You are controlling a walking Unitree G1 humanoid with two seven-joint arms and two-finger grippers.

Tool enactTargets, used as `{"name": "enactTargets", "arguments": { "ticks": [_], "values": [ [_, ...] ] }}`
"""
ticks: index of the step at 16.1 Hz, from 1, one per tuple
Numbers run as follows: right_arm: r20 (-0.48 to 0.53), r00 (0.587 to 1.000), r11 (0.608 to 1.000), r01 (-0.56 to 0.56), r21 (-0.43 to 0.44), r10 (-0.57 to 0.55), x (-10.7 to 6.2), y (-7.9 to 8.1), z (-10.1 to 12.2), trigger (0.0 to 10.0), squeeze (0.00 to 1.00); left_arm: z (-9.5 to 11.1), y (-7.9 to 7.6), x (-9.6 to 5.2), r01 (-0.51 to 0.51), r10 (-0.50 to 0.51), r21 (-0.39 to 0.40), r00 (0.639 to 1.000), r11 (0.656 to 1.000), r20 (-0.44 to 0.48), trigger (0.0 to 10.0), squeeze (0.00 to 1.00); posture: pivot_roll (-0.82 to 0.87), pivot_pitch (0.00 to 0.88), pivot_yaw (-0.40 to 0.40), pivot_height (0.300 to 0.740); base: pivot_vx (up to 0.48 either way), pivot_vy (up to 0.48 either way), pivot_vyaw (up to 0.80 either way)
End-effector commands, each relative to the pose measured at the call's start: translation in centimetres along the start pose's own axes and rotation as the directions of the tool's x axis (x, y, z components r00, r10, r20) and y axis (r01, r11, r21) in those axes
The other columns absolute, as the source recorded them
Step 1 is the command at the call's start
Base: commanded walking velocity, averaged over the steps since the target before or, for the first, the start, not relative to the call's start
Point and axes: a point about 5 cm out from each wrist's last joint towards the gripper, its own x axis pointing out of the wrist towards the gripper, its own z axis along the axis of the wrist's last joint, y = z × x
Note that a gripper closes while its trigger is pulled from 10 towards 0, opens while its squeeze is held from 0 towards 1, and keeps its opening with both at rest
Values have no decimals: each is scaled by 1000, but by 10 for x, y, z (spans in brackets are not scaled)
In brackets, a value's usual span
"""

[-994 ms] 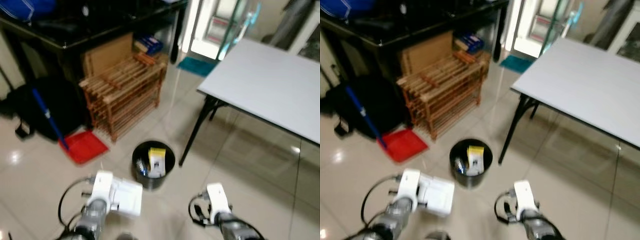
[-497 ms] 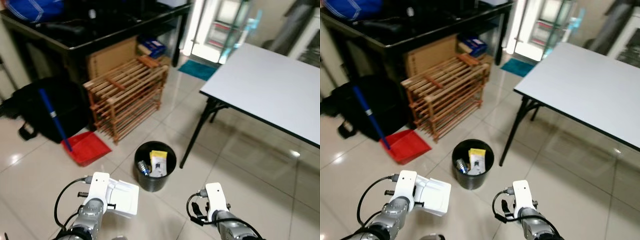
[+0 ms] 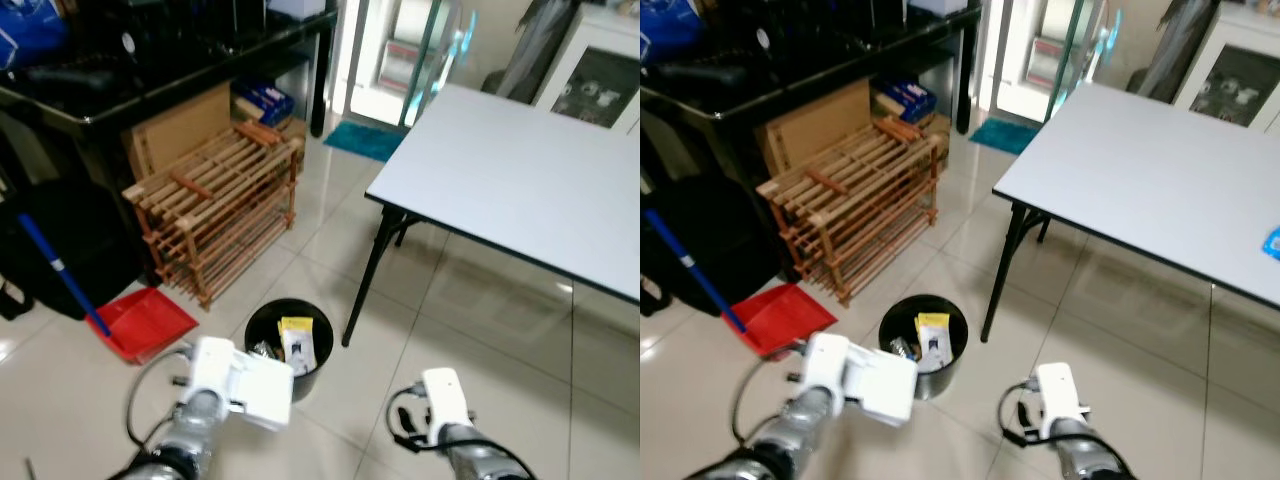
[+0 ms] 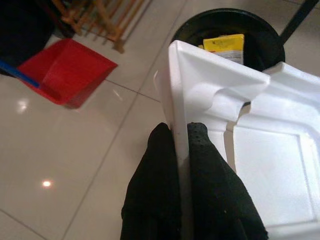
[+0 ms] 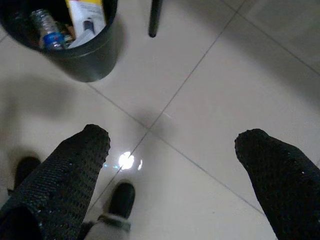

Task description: Picking trash to rubbish bin

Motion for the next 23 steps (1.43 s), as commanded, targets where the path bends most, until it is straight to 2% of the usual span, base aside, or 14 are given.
{"name": "enactTargets", "arguments": {
  "ticks": [1,15,17,23],
  "values": [
    [33,999,1000,-23,3,23,2,10,9,10000,0,-5,14,0,-40,40,13,999,999,-18,10000,0,31,46,-92,740,360,0,0],
    [26,999,999,-37,-7,37,3,13,8,10000,0,-6,14,0,-33,34,25,999,999,-26,10000,0,32,48,-90,740,364,0,0],
    [25,999,999,-44,-1,44,3,14,8,10000,0,-6,14,-1,-31,32,27,999,999,-28,10000,0,31,48,-89,740,362,0,-800],
    [38,998,999,-40,-2,40,3,14,10,10000,0,-7,13,-1,-27,28,31,999,999,-30,10000,0,32,50,-90,740,359,0,0]
  ]
}}
